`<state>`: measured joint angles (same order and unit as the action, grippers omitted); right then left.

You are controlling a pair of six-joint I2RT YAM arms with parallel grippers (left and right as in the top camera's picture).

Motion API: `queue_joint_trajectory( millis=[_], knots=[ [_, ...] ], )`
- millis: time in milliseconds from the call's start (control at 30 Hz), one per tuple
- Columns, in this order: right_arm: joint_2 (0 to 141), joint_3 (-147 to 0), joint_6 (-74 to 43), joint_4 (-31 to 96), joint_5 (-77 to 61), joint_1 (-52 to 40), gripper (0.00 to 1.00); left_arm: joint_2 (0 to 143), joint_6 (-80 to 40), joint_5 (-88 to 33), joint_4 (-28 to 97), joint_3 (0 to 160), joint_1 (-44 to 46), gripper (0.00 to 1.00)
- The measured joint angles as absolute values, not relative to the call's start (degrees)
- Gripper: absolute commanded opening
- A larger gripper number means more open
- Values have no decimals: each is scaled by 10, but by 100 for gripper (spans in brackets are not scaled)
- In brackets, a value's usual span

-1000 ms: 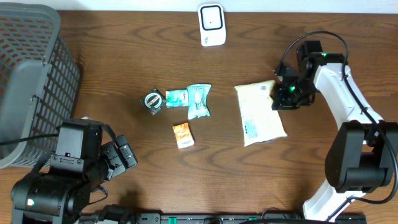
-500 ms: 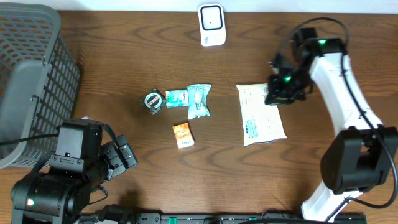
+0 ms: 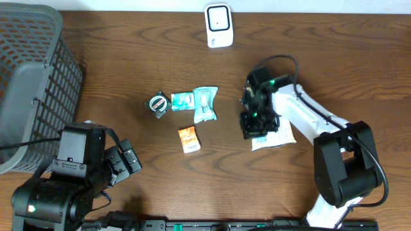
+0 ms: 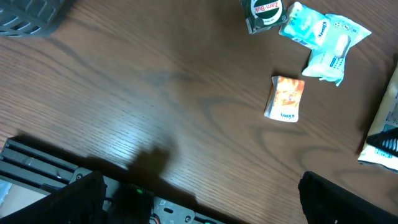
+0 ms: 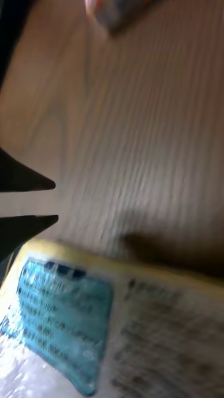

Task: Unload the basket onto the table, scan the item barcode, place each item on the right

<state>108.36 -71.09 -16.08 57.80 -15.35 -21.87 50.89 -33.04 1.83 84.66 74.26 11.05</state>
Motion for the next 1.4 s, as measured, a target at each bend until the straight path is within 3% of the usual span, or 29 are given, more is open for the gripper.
queue_joint_trajectory(
  millis=[67,200,433,533,733,967,1200,1267,1400],
  knots=[
    [1084,-702,-185,578,-128,-219,14,509,-330,18,847,743,110,98],
    [1084,-696,-224,582,-70,-218,30,509,-330,18,847,743,110,98],
    [1084,-696,-251,583,64,-196,80,509,-330,18,847,743,110,98],
    [1084,-712,-254,594,117,-171,84,509,-330,18,847,743,110,97],
    [1084,-842,-227,607,110,-93,79,509,-330,18,847,743,110,98],
    [1084,-920,-157,667,-73,-48,28,509,-330,18,847,743,110,97],
    [1084,-849,-140,726,-98,-75,21,509,-330,18,847,743,110,98],
    [1084,-814,-137,720,-93,-86,17,509,-330,18,847,743,110,98],
    [1084,-738,-140,668,-81,-105,18,509,-330,18,847,743,110,98]
  ],
)
